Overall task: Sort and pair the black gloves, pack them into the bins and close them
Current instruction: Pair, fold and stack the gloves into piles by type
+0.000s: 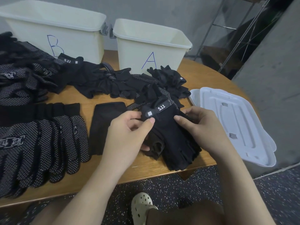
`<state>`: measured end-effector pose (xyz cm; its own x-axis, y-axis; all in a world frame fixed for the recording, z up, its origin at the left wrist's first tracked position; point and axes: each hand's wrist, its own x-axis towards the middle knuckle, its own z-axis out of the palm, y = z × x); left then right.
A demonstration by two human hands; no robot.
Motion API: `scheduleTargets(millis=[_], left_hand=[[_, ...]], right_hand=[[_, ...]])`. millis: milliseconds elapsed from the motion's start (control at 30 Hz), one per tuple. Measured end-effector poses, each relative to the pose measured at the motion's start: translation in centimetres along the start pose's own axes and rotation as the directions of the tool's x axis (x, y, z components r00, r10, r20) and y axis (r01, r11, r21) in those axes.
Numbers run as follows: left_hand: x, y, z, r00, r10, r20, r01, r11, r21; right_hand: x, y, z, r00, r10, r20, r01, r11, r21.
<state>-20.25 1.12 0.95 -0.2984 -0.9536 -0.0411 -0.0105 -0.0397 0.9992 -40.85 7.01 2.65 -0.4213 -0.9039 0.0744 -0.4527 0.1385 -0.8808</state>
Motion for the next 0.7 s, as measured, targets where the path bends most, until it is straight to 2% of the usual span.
scheduleTargets(millis=[233,467,567,633,700], left_hand=[[0.1,-0.5,0.4,0.996,0.090,-0.024,-0.087,0.993,0.085],[0.0,-0.9,0.3,0.969,0.238,-0.070,-0.217,0.950,0.225],[-0.2,-0.6,0.0,0.901,0.419,-0.112,-0.351,0.856,0.379],[-0.4,-0.2,-0.3,0.845,0.534,-0.034,-0.455,0.751,0.478],[-0.7,-0.2,-0.4,0.816,0.569,0.097,-0.528,0.667,0.526]], right_hand=[[-0.1,0.1,0.0,0.994,-0.042,-0.101,0.031,0.994,-0.108],[-1.1,-0.3,0.0,0.990,-0.060,-0.129,0.030,0.974,-0.224],[-1.9,-1.2,0.1,0.966,-0.187,-0.180,0.114,0.929,-0.351],[-2.7,-2.0,0.7,0.944,-0.294,-0.152,0.213,0.890,-0.402],[-3.5,-2.5,1.8,0.931,-0.358,-0.074,0.303,0.869,-0.391]])
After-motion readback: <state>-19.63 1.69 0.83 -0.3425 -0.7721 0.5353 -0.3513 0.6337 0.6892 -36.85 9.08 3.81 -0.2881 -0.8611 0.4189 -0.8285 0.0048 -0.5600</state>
